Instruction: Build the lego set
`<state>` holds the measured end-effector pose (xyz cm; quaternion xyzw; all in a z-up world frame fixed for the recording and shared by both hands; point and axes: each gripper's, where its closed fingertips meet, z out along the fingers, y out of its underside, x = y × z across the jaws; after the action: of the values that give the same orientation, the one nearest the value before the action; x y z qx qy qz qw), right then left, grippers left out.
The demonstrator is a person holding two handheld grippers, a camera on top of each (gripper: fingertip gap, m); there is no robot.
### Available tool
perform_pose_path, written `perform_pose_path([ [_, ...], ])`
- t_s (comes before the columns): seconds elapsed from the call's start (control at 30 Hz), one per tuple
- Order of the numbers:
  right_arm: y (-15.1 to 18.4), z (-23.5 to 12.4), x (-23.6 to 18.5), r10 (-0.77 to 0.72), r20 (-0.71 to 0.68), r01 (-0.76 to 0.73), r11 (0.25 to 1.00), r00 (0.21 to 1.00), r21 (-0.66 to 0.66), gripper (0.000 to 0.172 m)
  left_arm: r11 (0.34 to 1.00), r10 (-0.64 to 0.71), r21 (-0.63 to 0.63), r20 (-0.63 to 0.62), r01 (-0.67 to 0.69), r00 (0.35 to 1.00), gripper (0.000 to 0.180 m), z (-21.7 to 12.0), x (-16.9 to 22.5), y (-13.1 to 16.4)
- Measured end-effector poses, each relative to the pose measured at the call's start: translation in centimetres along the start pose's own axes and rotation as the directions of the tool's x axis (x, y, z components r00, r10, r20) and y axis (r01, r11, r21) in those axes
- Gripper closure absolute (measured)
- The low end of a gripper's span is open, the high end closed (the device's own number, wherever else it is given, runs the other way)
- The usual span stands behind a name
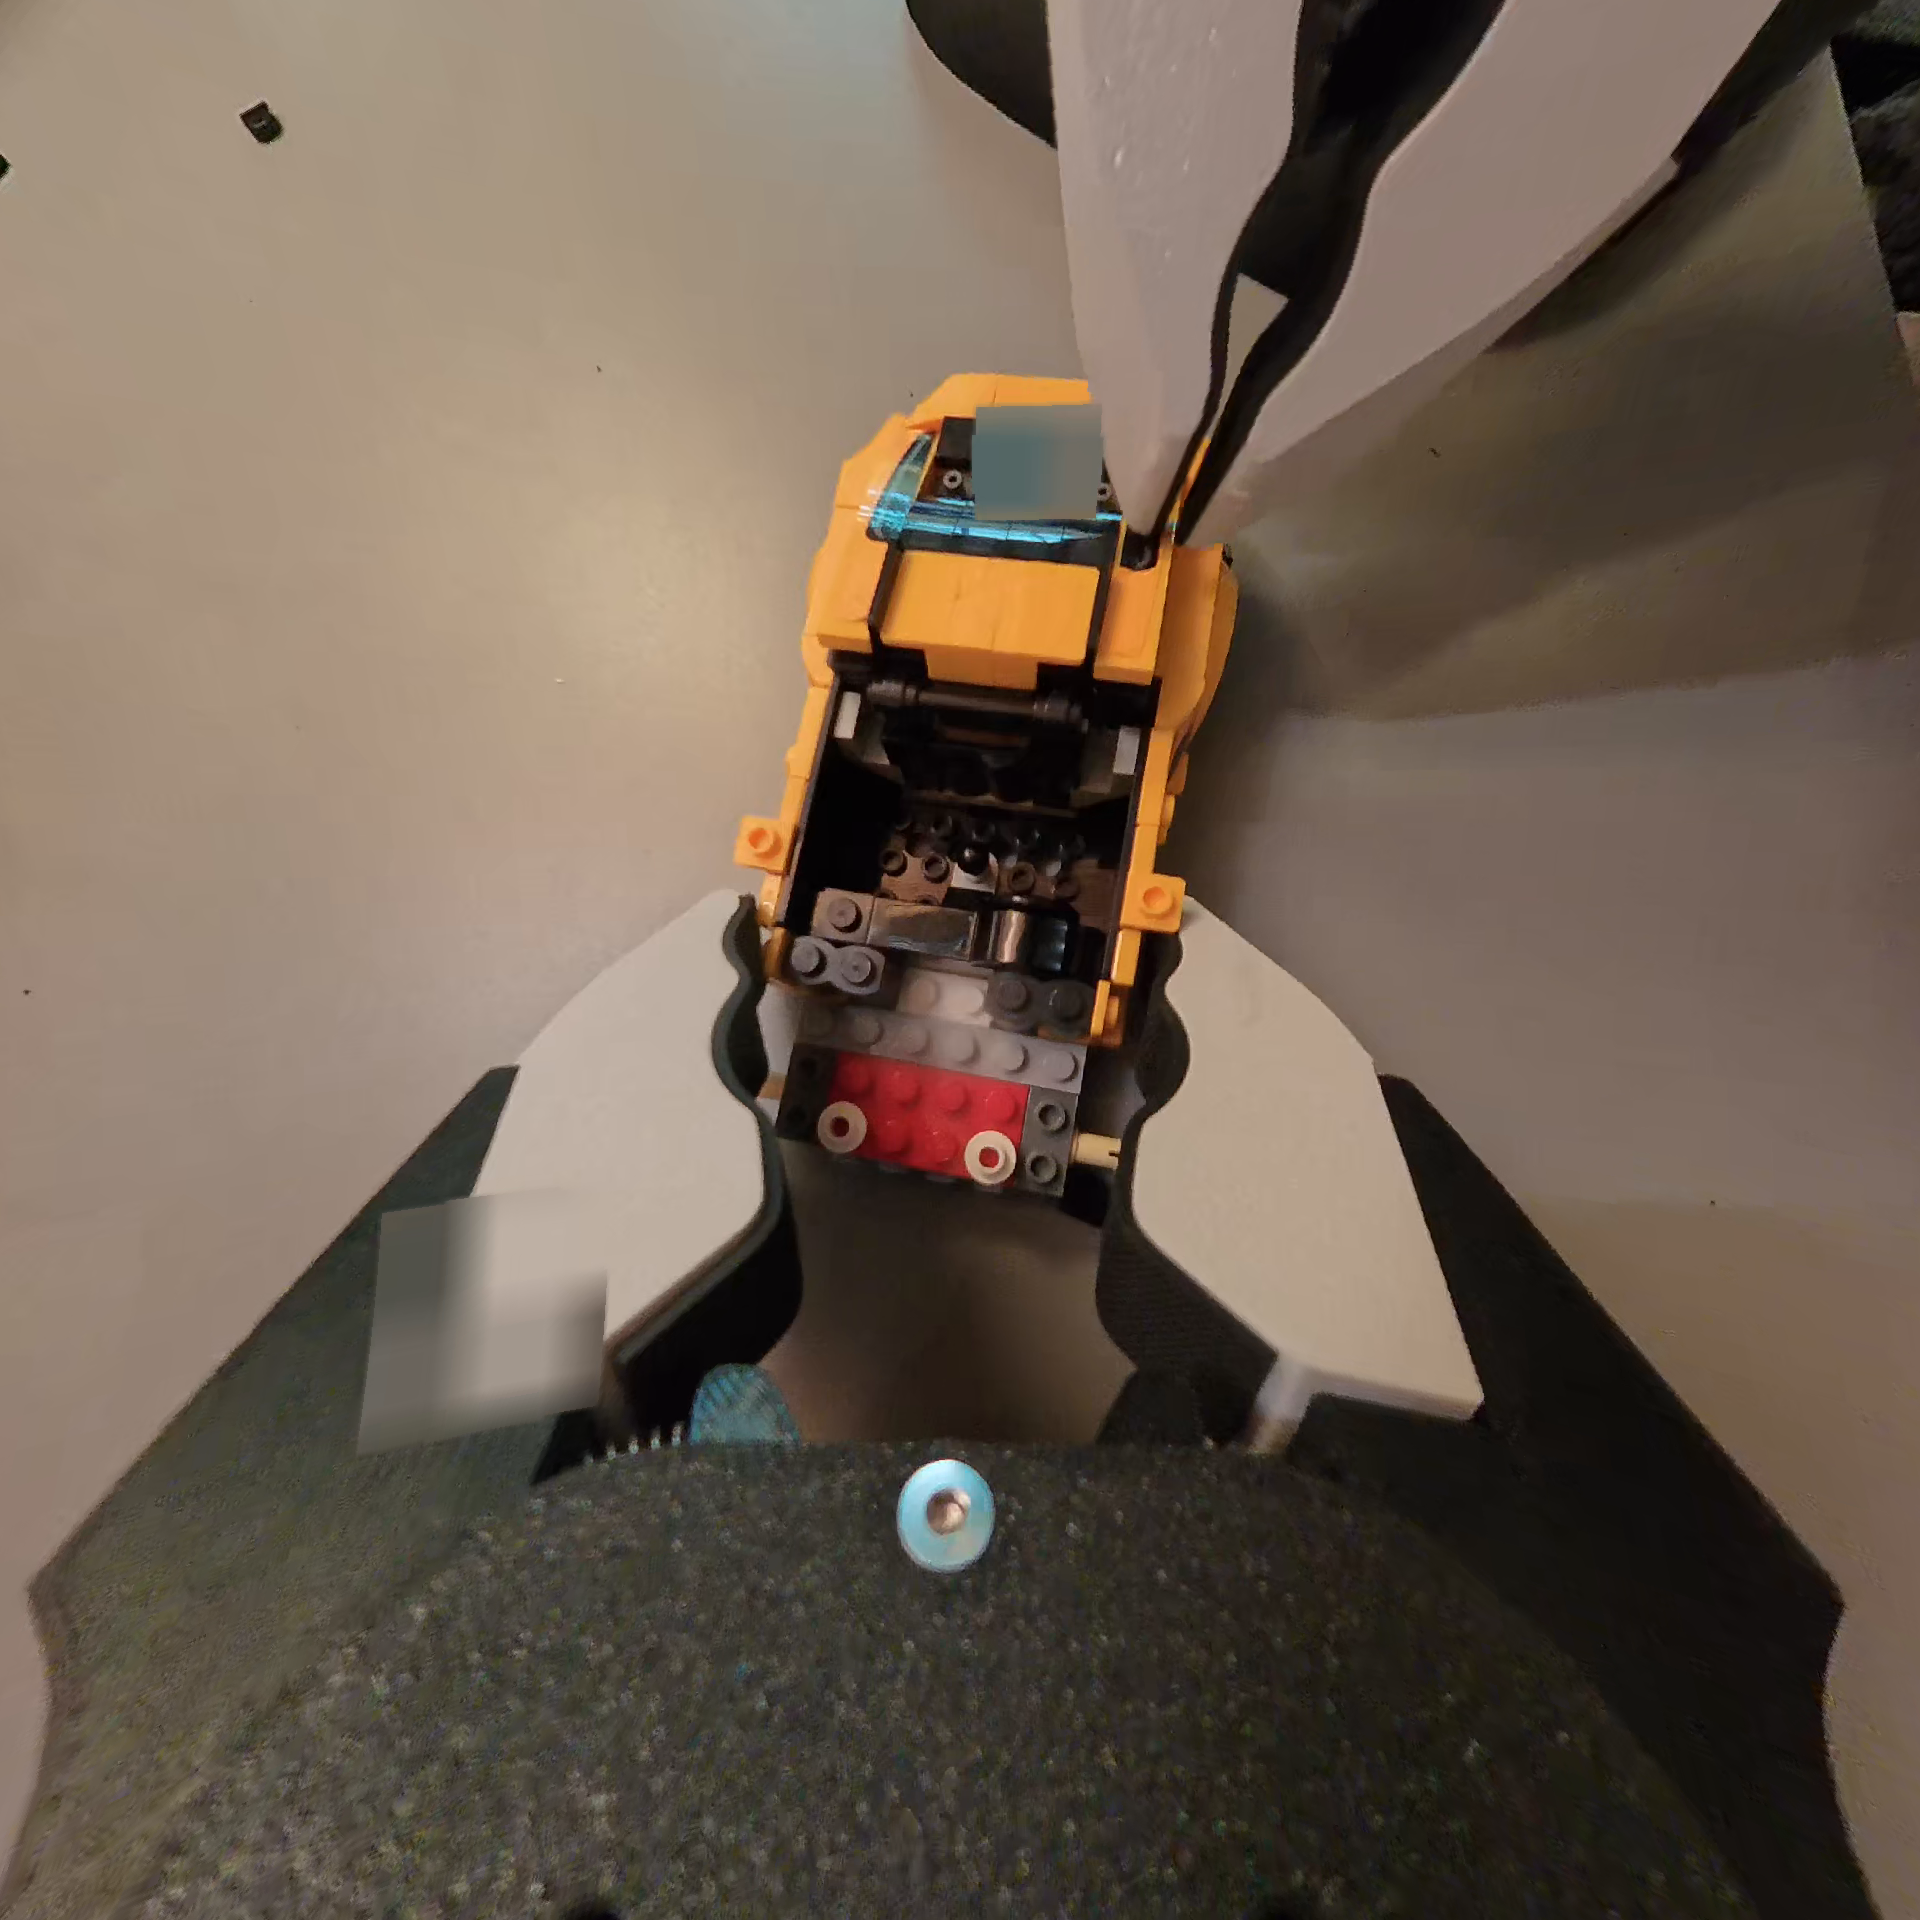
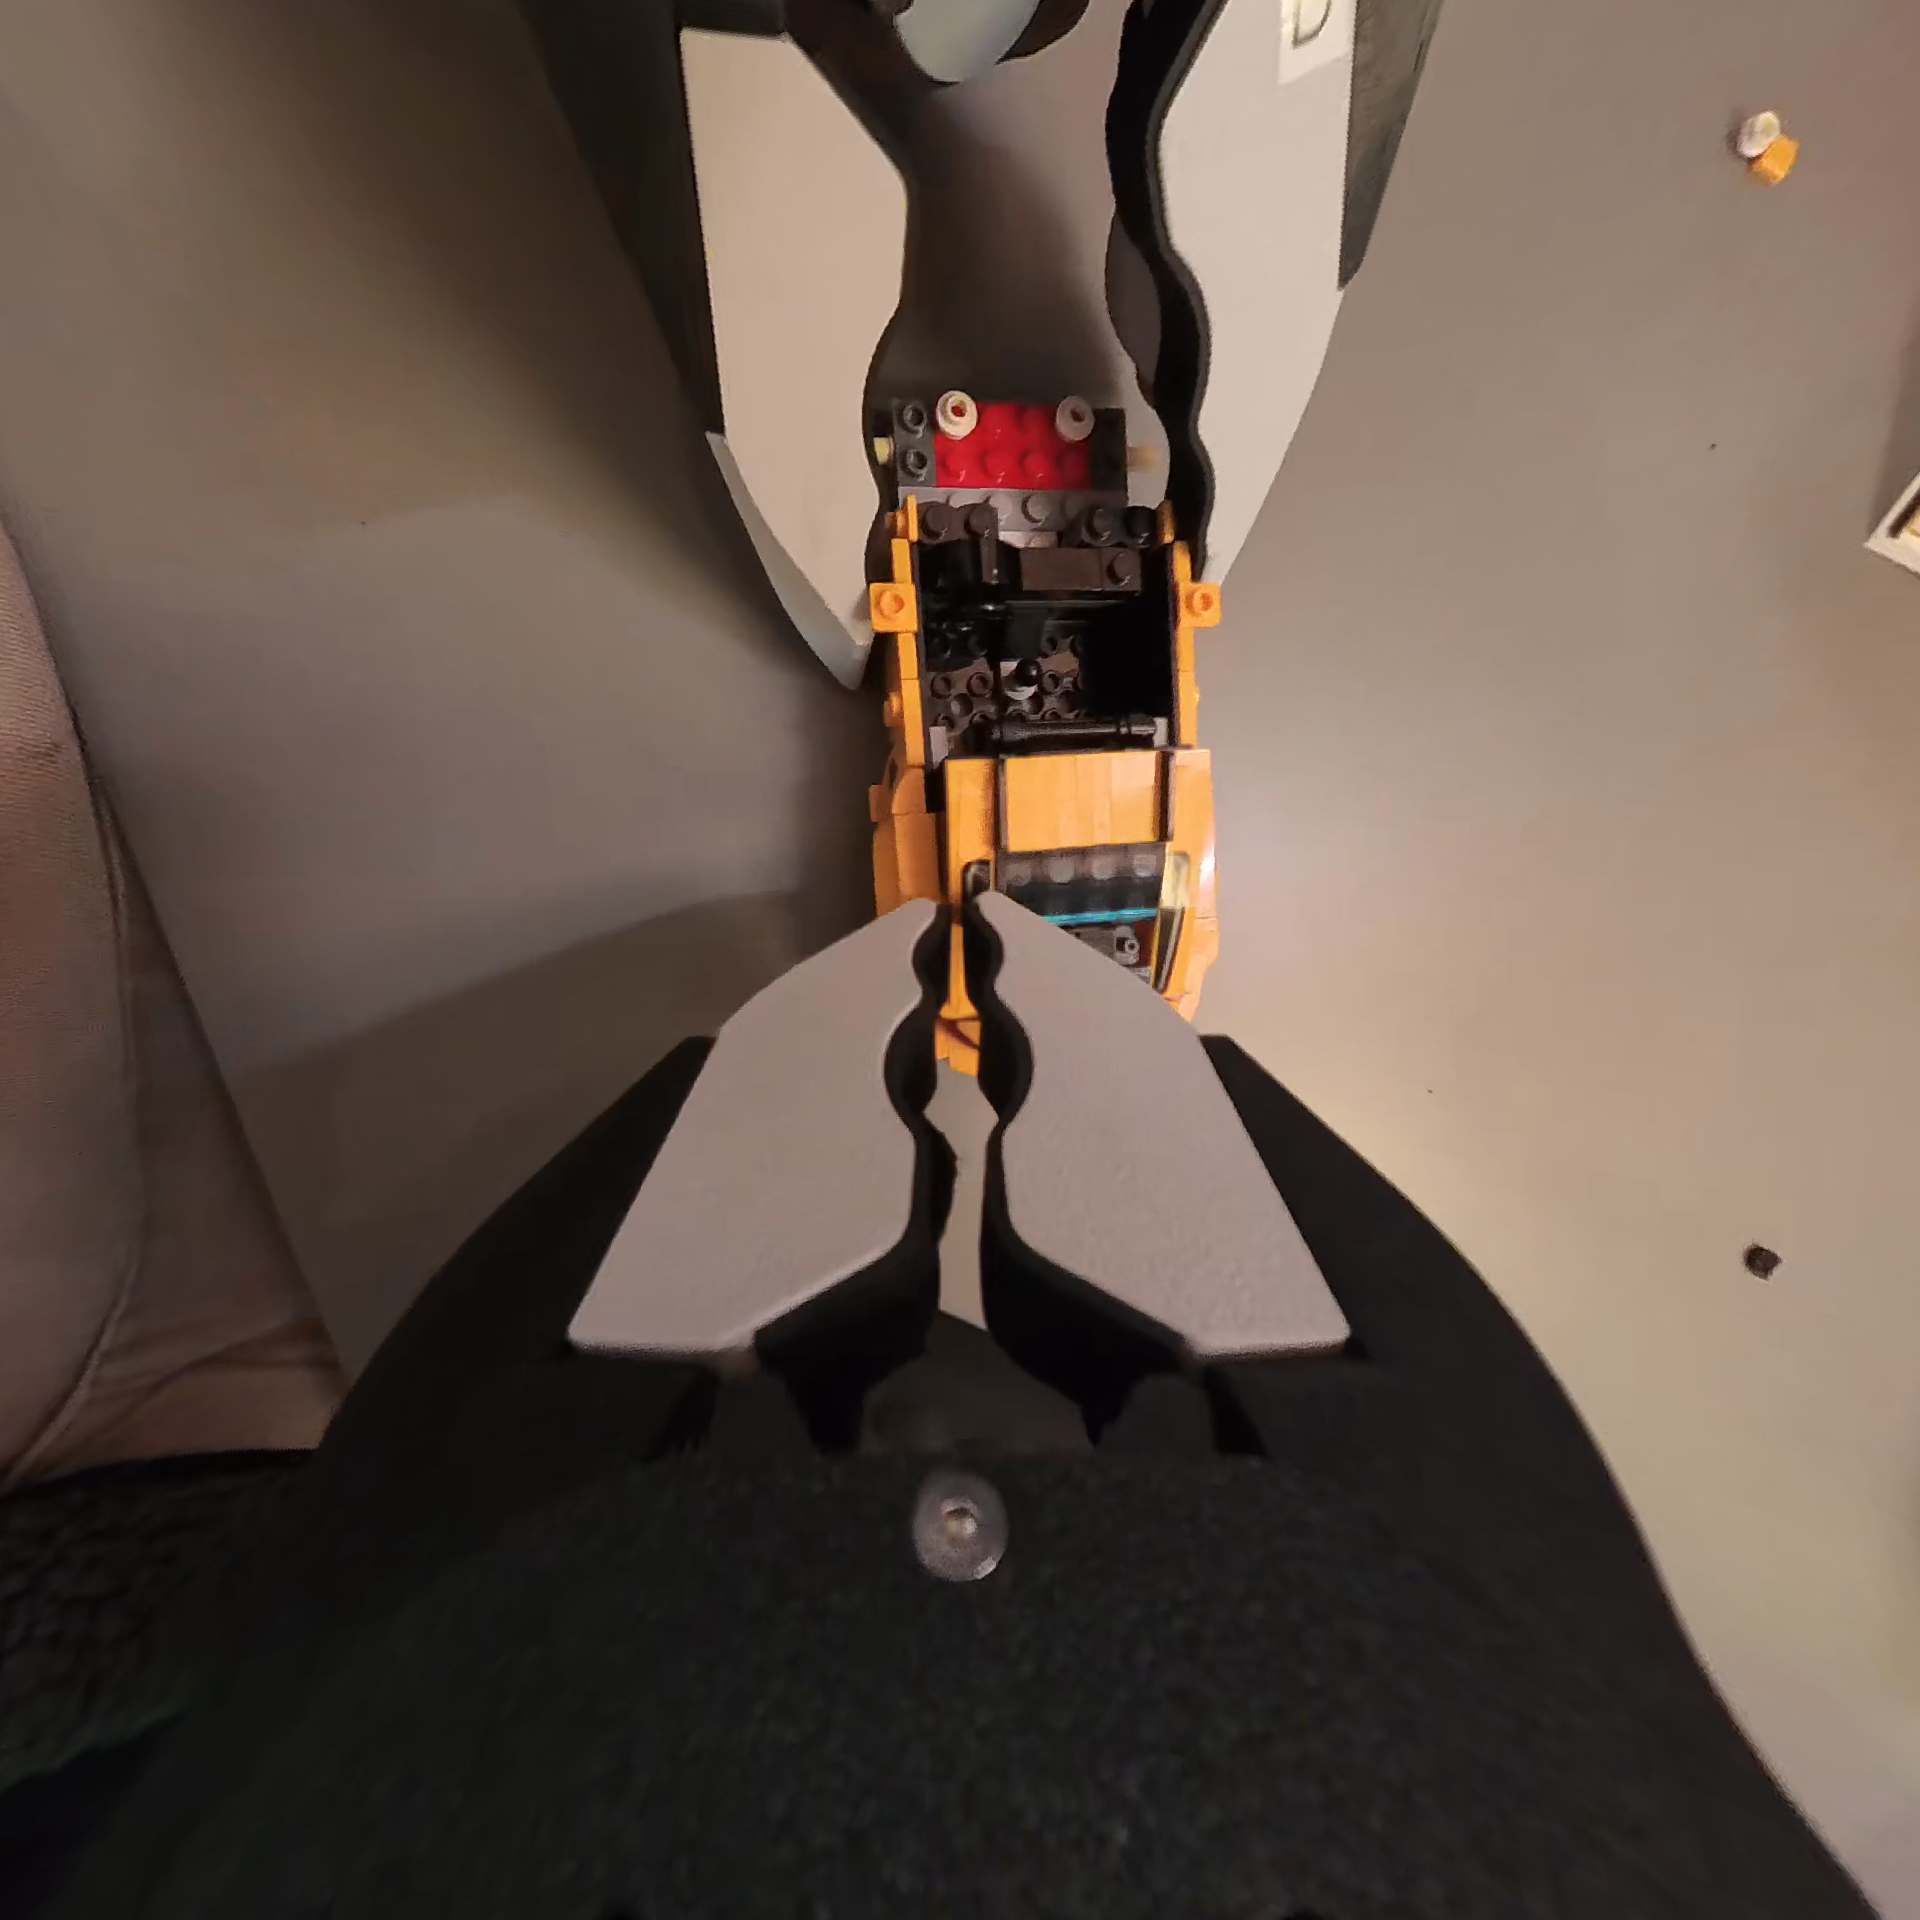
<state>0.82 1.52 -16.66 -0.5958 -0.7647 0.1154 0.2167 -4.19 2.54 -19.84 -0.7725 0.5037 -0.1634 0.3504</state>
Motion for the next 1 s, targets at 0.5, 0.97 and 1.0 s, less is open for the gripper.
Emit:
perform_pose_path([
  [0.5, 0.1, 0.1, 0.1, 0.028, 0.079, -0.020, 0.994, 0.996, -0.103, 0.170, 1.000, -0.006, -0.004, 0.004, 0.006, 1.000, 0.111, 0.0, -0.1, 0.1],
  [0.97, -1.2, -0.5, 1.6, 0.242, -0.243, -0.213, 0.967, 0.939, 0.140, 0.140, 0.986, -0.155, -0.036, 0.130, 0.161, 0.979, 0.111, -0.1, -0.7, 0.2],
  [1.0, -1.1, -0.4, 1.8, 0.272, -0.296, -0.230, 0.959, 0.916, 0.167, 0.140, 0.982, -0.176, -0.040, 0.148, 0.183, 0.973, 0.111, -0.1, -0.8, 0.3],
])
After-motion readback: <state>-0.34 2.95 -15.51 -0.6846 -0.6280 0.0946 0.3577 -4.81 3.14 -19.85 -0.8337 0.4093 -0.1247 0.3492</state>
